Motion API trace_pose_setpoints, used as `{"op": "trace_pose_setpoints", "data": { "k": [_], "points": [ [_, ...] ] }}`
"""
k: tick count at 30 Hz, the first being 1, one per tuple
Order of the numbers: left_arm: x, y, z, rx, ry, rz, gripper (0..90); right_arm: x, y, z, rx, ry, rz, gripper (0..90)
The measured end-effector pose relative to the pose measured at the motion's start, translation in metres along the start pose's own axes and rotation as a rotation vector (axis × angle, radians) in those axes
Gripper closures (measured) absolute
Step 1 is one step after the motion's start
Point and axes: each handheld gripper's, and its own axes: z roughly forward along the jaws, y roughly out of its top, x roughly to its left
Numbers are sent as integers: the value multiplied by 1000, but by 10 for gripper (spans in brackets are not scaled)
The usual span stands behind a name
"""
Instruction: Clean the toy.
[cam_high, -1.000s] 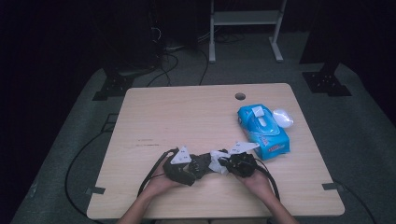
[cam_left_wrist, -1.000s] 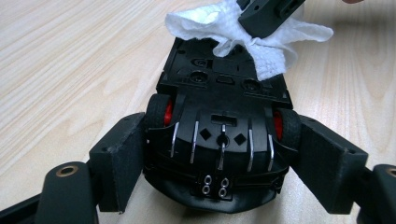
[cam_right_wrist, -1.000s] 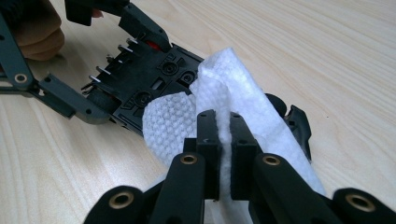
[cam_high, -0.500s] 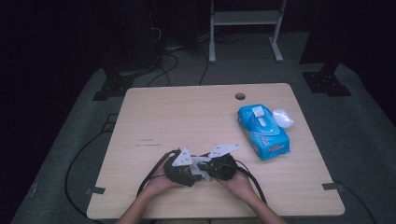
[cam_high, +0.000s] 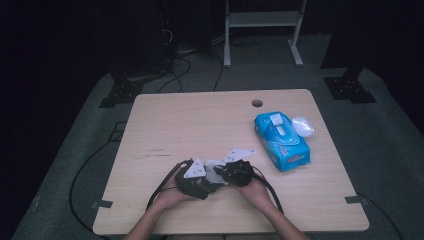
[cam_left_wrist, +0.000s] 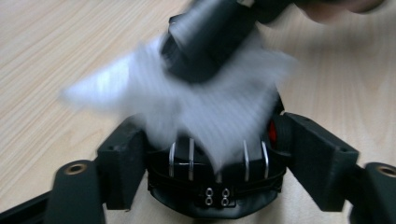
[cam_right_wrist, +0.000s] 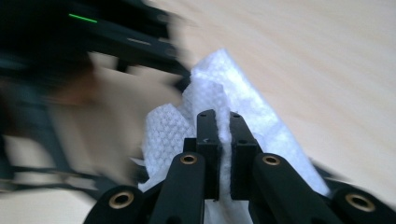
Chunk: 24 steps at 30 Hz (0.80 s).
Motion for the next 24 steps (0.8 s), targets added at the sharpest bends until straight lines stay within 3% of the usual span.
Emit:
{"op": "trace_pose_setpoints", "data": {
  "k": [3, 8, 12, 16, 18, 19, 21, 24],
  "points": [
    [-1, 1, 0, -7, 4, 3, 263, -14, -1, -3, 16, -24, 53, 853],
    [0, 0, 2, 19, 7, 18, 264, 3, 7, 8, 1, 46, 22, 853],
    [-1, -2, 2, 21, 11, 15, 264, 2, 9, 11, 10, 37, 8, 853],
    [-1, -1, 2, 12, 6, 12, 264, -15, 4, 1, 25, -50, 28, 853],
    [-2, 0, 3, 21, 9, 23, 264, -17, 3, 0, 22, -41, 56, 853],
    [-1, 0, 3, 23, 9, 27, 264, -15, 4, 1, 20, -33, 46, 853],
    [-1, 0, 3, 26, 8, 22, 264, -8, 5, 5, 13, 18, 38, 853],
    [-1, -1, 3, 22, 8, 21, 264, -5, 6, 5, 21, 0, 10, 853]
  ]
}}
